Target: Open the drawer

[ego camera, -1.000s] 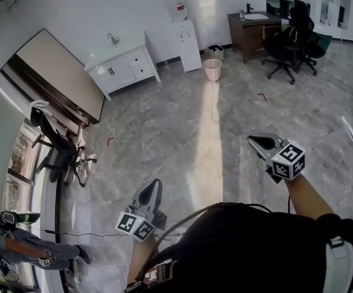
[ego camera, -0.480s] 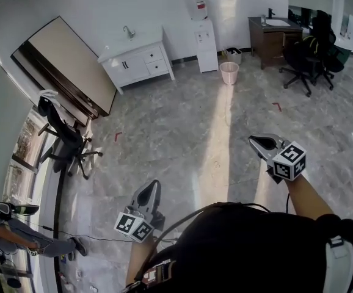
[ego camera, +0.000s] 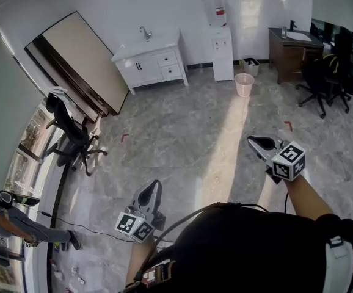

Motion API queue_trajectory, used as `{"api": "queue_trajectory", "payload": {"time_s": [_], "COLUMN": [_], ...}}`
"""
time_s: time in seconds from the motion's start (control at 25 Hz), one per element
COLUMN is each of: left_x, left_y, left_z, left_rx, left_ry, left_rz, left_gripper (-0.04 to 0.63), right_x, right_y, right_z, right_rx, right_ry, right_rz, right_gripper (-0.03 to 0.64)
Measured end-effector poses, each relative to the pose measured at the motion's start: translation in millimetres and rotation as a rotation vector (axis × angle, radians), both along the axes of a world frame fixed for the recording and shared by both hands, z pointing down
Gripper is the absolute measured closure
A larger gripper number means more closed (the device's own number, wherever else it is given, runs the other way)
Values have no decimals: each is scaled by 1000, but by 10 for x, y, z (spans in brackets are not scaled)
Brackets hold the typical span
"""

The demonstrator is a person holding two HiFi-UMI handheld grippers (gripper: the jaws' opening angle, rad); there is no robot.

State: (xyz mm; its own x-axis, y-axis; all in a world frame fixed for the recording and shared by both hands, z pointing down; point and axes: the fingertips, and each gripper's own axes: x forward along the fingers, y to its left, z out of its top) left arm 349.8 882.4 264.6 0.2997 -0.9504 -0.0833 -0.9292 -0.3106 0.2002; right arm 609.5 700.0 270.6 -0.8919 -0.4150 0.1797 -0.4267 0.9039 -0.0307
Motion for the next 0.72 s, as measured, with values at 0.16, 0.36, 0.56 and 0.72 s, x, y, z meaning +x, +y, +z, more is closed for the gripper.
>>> {"api": "queue_trajectory", "payload": {"time_s": [0.16,0.36,0.56,0.72], "left_x": [296,462,359,179], "left_y": [-434,-789,-1049,-1265], "left_z": [-23,-14,92,140], "left_rx": [-27,-53,-46,-38], "left_ry": [-3,-8,-1,4], "left_rz": [-6,-5,11,57], "left_gripper": [604,604,604,604], "right_x": [228,366,344,185], "right_y": [-481,-842,-1045,-1145], "right_z": [13,126,266,300], "right_rx": [-18,-49,-56,-51], "right_ry": [-7,-14,-12,6], "right_rz": [-14,-16,11,43], "right_gripper": [618,618,618,618]}}
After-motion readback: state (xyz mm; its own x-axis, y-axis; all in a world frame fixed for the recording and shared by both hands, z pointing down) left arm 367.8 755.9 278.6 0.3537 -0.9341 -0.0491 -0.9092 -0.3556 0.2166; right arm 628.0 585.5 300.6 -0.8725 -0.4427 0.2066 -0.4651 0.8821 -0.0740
